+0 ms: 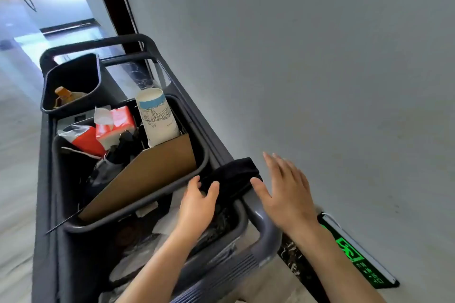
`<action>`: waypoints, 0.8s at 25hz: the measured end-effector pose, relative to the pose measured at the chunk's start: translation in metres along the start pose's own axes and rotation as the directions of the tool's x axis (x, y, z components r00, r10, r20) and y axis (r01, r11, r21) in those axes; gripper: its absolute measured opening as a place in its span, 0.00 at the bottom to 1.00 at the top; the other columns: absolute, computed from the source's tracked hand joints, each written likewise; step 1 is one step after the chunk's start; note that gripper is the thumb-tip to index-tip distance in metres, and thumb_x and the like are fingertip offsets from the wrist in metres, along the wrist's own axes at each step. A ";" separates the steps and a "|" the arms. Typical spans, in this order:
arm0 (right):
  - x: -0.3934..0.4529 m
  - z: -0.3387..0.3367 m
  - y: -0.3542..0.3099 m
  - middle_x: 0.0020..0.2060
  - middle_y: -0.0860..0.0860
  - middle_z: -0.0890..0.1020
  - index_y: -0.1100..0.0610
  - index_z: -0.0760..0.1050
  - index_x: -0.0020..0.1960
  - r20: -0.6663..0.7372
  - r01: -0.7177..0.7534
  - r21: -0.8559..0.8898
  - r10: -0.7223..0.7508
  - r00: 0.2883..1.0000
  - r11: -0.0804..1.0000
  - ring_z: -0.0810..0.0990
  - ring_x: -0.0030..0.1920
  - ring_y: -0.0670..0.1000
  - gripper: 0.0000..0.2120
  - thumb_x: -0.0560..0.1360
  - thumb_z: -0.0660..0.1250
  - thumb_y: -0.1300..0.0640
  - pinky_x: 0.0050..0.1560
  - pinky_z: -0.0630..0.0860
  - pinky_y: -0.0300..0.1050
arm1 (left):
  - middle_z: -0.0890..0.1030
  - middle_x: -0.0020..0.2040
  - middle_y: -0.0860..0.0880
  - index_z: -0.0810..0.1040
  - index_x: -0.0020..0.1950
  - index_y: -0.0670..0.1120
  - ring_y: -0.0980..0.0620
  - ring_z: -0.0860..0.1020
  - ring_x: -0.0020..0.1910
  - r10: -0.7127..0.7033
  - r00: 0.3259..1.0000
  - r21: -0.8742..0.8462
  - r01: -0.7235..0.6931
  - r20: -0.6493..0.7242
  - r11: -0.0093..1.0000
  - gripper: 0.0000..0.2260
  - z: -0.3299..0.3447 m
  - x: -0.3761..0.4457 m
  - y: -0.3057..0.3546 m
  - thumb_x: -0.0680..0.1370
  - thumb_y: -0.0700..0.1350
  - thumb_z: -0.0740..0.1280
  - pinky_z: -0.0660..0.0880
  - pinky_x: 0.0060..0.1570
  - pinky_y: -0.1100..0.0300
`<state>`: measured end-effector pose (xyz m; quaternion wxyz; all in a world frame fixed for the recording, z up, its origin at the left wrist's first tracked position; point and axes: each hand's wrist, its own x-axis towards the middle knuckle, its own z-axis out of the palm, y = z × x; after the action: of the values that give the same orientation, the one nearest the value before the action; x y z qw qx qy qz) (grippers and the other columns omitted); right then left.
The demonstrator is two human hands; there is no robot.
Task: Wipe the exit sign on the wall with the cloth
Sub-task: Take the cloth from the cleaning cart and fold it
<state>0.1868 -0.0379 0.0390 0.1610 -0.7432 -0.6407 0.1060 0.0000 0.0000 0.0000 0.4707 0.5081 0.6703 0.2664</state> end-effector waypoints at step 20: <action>0.075 0.051 0.022 0.53 0.48 0.80 0.49 0.68 0.64 0.267 -0.222 0.489 0.097 0.959 0.844 0.79 0.53 0.51 0.19 0.75 0.66 0.49 0.54 0.76 0.51 | 0.85 0.44 0.53 0.80 0.48 0.51 0.63 0.83 0.38 -0.135 0.989 -0.181 0.123 -0.056 0.976 0.03 0.011 0.037 -0.003 0.79 0.49 0.72 0.78 0.38 0.64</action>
<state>0.2004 0.0389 -0.0133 0.2680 -0.7065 -0.5391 0.3722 0.0078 0.0320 -0.0201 0.5071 0.4102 0.6913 0.3109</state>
